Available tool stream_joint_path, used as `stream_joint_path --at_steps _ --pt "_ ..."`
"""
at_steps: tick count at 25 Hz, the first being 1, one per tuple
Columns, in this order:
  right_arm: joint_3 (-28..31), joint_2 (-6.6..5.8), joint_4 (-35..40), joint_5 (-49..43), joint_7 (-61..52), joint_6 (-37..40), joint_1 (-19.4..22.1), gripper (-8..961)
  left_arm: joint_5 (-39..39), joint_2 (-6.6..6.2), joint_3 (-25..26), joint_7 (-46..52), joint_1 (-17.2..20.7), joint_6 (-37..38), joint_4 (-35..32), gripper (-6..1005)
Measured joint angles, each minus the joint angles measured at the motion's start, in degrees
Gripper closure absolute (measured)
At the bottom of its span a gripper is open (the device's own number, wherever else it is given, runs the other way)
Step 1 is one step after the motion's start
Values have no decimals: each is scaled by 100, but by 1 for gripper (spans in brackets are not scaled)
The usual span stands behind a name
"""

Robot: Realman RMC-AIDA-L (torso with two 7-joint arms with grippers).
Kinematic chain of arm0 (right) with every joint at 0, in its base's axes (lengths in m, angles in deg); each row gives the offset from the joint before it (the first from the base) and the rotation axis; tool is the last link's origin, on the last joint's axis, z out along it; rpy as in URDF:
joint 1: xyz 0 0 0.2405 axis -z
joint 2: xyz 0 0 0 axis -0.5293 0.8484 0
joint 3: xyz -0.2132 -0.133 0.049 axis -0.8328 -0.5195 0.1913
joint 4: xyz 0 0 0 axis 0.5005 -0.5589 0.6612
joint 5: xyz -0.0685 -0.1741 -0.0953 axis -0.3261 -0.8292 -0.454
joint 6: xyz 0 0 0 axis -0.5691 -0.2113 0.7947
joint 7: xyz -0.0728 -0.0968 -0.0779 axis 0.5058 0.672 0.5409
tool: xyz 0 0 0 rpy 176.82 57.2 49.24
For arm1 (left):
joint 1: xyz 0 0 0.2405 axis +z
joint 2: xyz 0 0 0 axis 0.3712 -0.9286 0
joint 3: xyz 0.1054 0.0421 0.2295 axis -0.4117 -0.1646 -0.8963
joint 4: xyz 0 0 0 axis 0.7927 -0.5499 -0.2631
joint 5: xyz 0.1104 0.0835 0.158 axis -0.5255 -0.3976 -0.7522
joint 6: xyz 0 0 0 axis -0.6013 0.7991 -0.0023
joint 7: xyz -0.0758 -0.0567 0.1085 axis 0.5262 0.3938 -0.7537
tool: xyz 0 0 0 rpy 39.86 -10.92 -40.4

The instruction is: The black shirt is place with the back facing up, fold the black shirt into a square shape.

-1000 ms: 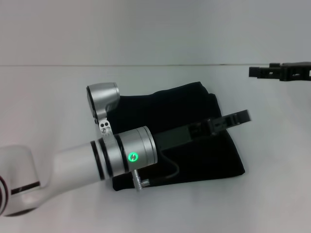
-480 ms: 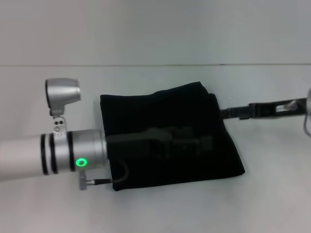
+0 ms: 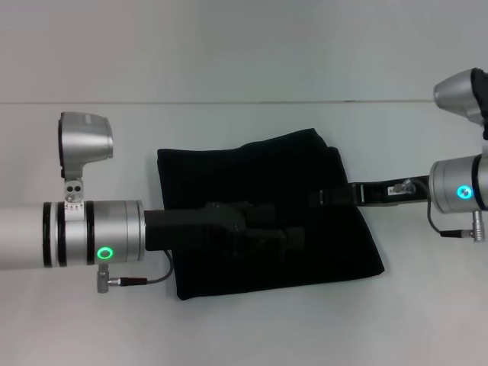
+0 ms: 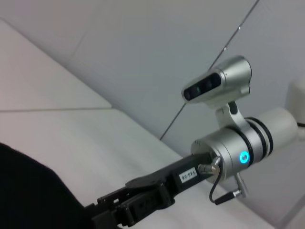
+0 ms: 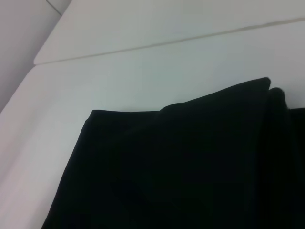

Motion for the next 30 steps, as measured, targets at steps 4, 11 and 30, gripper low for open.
stream_joint_path --at_steps 4,11,30 --pt "10 26 -30 15 -2 -46 -15 56 -27 1 -3 -8 -4 -37 -5 47" --pt "45 39 22 52 48 -59 -13 294 -31 1 -3 -13 14 -47 -10 47" --pt "270 101 188 729 1146 195 238 868 -31 0 46 50 53 -103 8 48"
